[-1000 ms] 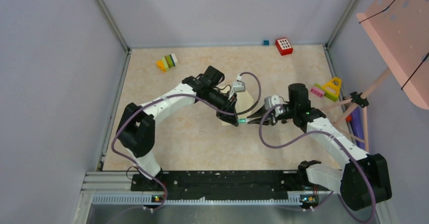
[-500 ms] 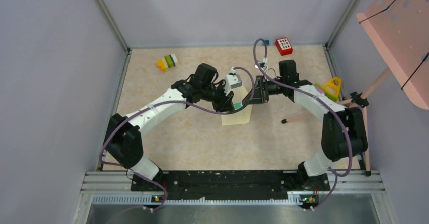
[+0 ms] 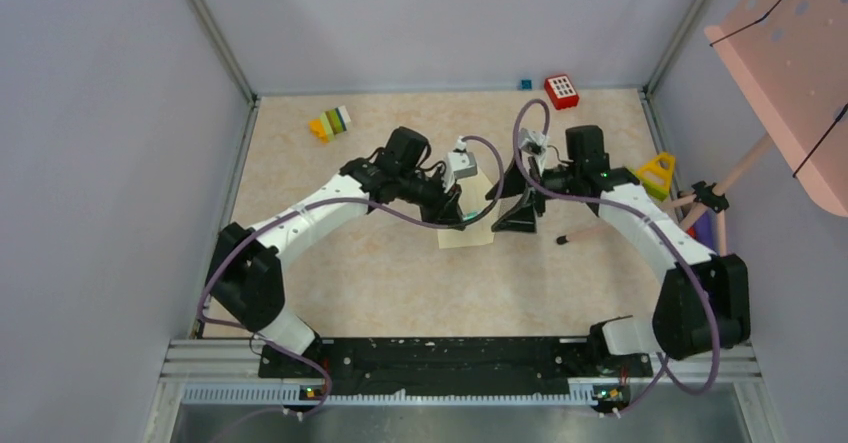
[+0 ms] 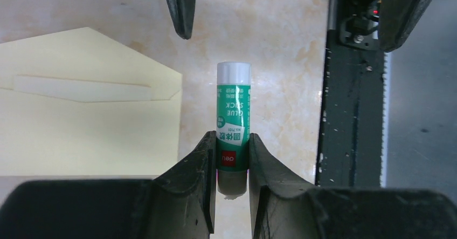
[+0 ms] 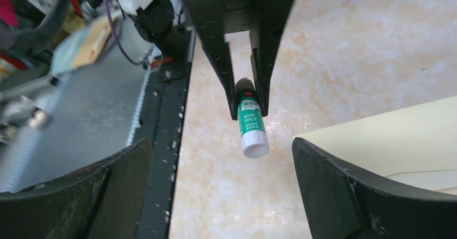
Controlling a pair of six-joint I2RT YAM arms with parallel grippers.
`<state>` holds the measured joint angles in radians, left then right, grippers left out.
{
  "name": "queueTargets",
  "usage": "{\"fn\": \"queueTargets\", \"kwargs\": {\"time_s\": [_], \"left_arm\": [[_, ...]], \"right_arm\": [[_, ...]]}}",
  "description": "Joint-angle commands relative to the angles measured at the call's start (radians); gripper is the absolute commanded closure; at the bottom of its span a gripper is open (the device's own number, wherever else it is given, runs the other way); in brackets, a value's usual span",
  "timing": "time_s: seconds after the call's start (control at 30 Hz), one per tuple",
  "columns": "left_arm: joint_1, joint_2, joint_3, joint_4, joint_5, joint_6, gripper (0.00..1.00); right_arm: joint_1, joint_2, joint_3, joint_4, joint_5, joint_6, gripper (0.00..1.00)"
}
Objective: Place the letter into the envelope and seal it
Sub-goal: Unscrew the solid glue.
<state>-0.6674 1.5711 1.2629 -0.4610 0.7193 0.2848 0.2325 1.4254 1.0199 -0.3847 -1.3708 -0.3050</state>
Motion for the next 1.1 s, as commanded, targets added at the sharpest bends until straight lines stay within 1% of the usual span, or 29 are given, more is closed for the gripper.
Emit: {"fn": "queueTargets", "kwargs": {"time_s": [0.0,0.03,0.13,0.17,0.23,0.27,0.3,0.33,0.37,0.47,0.53,0.6,0.63,0.7,0.8,0.93,1.07], "left_arm": [[0.007,0.044,0.053,-0.076,0.229,0.014,0.90],[0.008,0.057,0.059,-0.091,0.276,0.018,0.90],[0.009,0.094,0.079,-0.133,0.349,0.028,0.90],[0.009,0.103,0.087,-0.142,0.363,0.030,0.90],[0.010,0.121,0.098,-0.159,0.393,0.029,0.90],[0.012,0.127,0.106,-0.165,0.407,0.032,0.90],[0.012,0.135,0.116,-0.182,0.422,0.038,0.90],[0.011,0.145,0.128,-0.200,0.433,0.047,0.90],[0.011,0.154,0.137,-0.218,0.443,0.053,0.89],[0.014,0.170,0.149,-0.237,0.473,0.054,0.89],[0.013,0.178,0.153,-0.241,0.488,0.054,0.89],[0.013,0.186,0.156,-0.248,0.493,0.056,0.89],[0.014,0.189,0.158,-0.252,0.493,0.058,0.89],[0.013,0.194,0.162,-0.257,0.496,0.059,0.89],[0.013,0.196,0.163,-0.258,0.497,0.060,0.89],[0.013,0.199,0.164,-0.258,0.493,0.058,0.89],[0.014,0.203,0.167,-0.255,0.494,0.053,0.89]], "right_arm": [[-0.009,-0.172,-0.132,0.133,0.020,-0.236,0.01],[-0.009,-0.226,-0.178,0.206,0.041,-0.229,0.01],[-0.009,-0.331,-0.299,0.403,0.125,-0.172,0.01],[-0.009,-0.358,-0.318,0.434,0.145,-0.167,0.01],[-0.009,-0.390,-0.336,0.433,0.146,-0.200,0.01],[-0.009,-0.391,-0.333,0.423,0.135,-0.212,0.03],[-0.009,-0.387,-0.321,0.343,0.122,-0.272,0.06],[-0.009,-0.379,-0.305,0.264,0.108,-0.373,0.08],[-0.008,-0.373,-0.295,0.217,0.096,-0.425,0.10],[-0.005,-0.361,-0.279,0.041,0.046,-0.656,0.16],[0.004,-0.368,-0.289,0.001,0.035,-0.738,0.20],[0.010,-0.388,-0.305,-0.003,0.014,-0.780,0.22],[0.015,-0.395,-0.312,-0.006,0.010,-0.796,0.24],[0.021,-0.400,-0.316,-0.002,-0.006,-0.803,0.31],[0.031,-0.397,-0.314,0.002,-0.017,-0.802,0.36],[0.058,-0.393,-0.338,0.119,0.003,-0.687,0.42],[0.094,-0.389,-0.346,0.149,0.033,-0.672,0.49]]}}
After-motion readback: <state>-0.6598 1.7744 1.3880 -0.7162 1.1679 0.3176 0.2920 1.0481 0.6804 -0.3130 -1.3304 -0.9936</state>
